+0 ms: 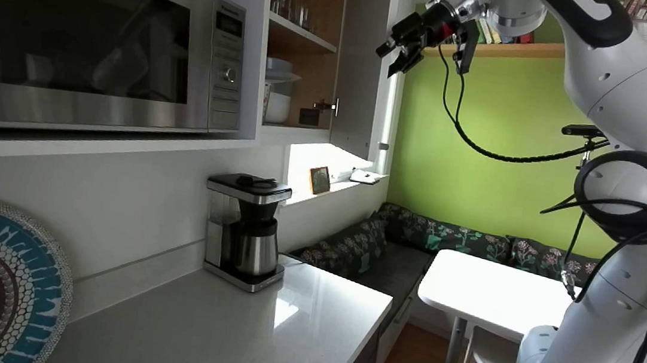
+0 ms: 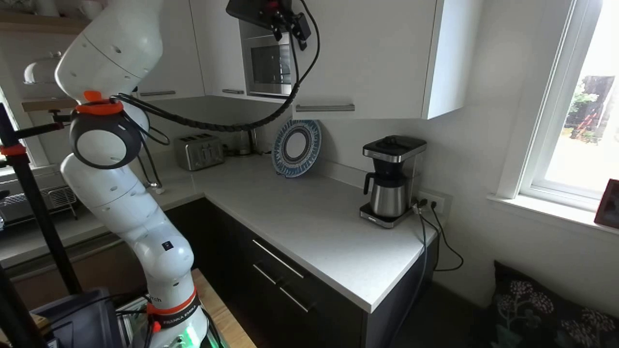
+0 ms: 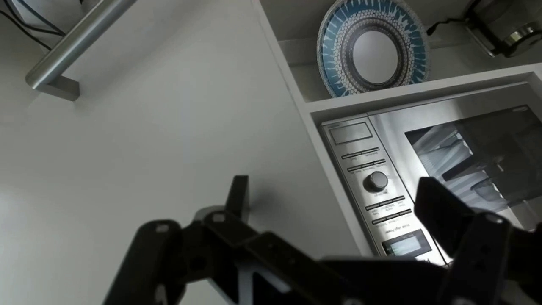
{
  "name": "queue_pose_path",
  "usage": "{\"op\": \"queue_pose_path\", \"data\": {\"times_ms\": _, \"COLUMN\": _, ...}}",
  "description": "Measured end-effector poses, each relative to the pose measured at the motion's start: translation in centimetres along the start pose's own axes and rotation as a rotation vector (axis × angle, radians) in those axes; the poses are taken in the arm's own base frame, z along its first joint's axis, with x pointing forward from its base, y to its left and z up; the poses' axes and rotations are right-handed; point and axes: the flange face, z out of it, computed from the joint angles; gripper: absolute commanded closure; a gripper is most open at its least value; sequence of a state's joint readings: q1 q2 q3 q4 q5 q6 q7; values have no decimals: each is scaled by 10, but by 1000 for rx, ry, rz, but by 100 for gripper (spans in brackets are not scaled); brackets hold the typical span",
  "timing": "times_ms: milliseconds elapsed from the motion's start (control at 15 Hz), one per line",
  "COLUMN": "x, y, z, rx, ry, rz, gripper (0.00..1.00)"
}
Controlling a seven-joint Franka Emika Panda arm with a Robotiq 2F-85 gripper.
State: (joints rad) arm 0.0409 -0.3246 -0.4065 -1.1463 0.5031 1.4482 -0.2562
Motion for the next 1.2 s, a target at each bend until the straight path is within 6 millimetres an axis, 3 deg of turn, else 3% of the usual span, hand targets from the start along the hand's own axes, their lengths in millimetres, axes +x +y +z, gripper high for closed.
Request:
{"op": "queue_pose_path", "data": {"times_ms": 667, "x": 23, "y": -30, "z": 50, "rx": 53, "ry": 55, "rz": -40, "gripper": 0}}
{"op": "queue_pose_path", "data": {"times_ms": 1200, "x": 28, "y": -29, "z": 45, "rx": 41, "ry": 107, "rz": -46, "gripper": 0}}
